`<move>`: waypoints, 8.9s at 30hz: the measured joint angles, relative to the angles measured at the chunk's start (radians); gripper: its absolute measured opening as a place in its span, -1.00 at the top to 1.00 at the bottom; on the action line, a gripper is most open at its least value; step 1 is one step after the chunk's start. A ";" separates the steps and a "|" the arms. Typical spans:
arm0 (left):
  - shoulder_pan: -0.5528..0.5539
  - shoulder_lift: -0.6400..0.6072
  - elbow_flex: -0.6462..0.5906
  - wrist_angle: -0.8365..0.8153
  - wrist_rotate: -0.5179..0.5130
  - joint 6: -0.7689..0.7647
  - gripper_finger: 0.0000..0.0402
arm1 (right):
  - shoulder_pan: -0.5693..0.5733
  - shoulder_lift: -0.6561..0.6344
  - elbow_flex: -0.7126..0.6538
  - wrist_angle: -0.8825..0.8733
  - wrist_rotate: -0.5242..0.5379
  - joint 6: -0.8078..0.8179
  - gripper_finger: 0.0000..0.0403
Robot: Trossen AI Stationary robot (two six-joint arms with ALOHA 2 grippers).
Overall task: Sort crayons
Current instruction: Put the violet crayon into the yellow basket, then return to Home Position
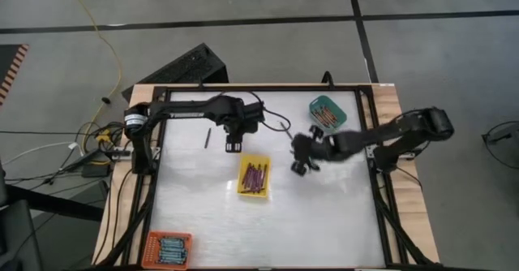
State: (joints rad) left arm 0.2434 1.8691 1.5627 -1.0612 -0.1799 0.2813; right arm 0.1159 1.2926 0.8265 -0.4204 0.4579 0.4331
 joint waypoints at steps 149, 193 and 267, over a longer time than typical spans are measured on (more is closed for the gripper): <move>0.280 -0.359 -0.591 0.203 0.156 -0.739 0.15 | 0.126 0.478 0.484 0.029 -0.146 -1.426 0.26; 0.062 -0.195 -0.326 0.245 0.272 -0.343 1.00 | 0.462 0.329 0.483 -0.226 0.097 -0.987 0.31; -0.623 -0.850 -0.483 0.485 -0.304 -0.113 0.11 | 0.729 -0.449 0.336 -0.518 0.403 -0.218 0.31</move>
State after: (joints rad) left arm -0.3794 1.0190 1.0795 -0.5767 -0.4839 0.1679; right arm 0.8451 0.8435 1.1625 -0.9389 0.8607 0.2153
